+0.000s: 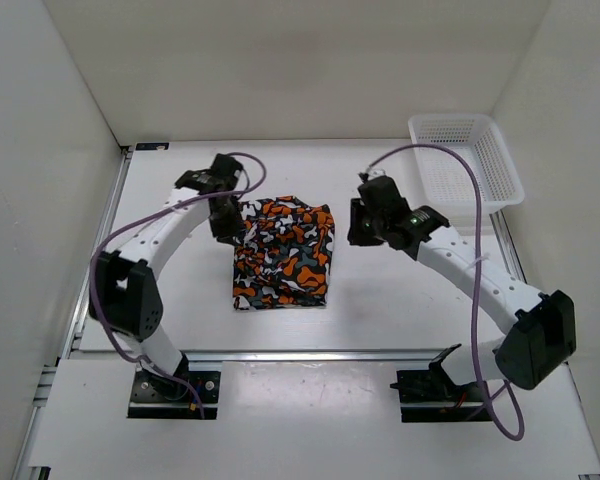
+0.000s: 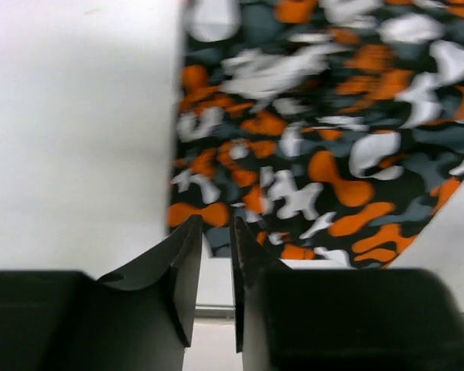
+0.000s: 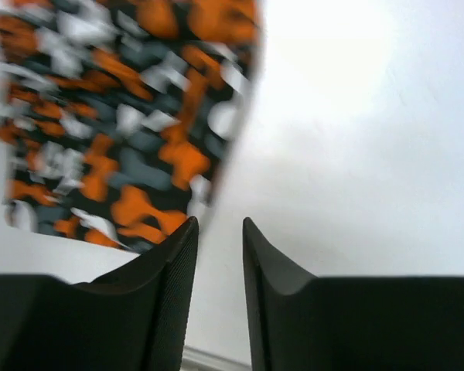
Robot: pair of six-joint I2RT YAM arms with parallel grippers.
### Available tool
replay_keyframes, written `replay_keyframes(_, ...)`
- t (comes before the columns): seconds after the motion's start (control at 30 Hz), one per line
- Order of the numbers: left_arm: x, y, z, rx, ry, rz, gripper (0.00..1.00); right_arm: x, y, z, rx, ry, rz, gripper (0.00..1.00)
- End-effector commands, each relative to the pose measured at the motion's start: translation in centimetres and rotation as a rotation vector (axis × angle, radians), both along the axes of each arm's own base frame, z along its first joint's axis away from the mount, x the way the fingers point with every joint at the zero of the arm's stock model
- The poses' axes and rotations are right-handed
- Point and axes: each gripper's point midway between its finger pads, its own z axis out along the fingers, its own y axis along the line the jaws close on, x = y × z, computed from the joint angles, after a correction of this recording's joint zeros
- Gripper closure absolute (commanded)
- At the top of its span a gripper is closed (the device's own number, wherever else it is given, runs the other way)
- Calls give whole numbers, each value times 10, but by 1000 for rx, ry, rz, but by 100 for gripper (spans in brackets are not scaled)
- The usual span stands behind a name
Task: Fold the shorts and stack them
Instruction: Fold the shorts
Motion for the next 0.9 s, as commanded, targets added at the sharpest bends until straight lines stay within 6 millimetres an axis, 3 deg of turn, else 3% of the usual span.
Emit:
replay_keyframes(0.0,15,-30,-7,50,-8,-97,66,-23,-21,-15,41,86,-41,63)
replay_keyframes(0.03,25,-39,-1,46,-30,-122,53,-27,-27,-18,32,99,-51,62)
replay_keyframes(0.07,29,-46,-3,51,-29,-145,50,-30,-33,-16,35,95,-60,62)
replay_keyframes(0.1,34,-50,-17,72,-4,-152,41,-33,-40,-20,27,107,-74,60)
replay_keyframes(0.13,45,-54,-14,74,-22,-149,31,-34,-46,-16,33,99,-84,60)
replay_keyframes(0.17,50,-56,-18,79,-17,-157,31,-37,-47,-21,25,110,-85,60)
replay_keyframes(0.2,52,-57,-34,97,27,-159,30,-39,-49,-18,27,107,-85,60)
replay_keyframes(0.3,66,-63,-41,102,31,-168,29,-42,-55,-15,27,108,-96,60)
replay_keyframes(0.4,74,-68,-47,108,47,-169,44,-42,-60,-13,23,102,-111,60)
replay_keyframes(0.43,78,-67,-44,113,32,-165,67,-40,-63,-13,23,102,-122,60)
replay_keyframes(0.5,78,-65,-37,124,31,-162,88,-43,-64,-12,23,102,-122,60)
replay_keyframes(0.7,76,-40,1,150,-2,-102,90,-39,-70,-12,13,97,-128,60)
replay_keyframes(0.8,76,-16,2,136,30,-49,90,-39,-70,-12,13,97,-128,60)
replay_keyframes(0.87,79,-1,-17,116,93,-10,90,-39,-70,-12,13,97,-128,60)
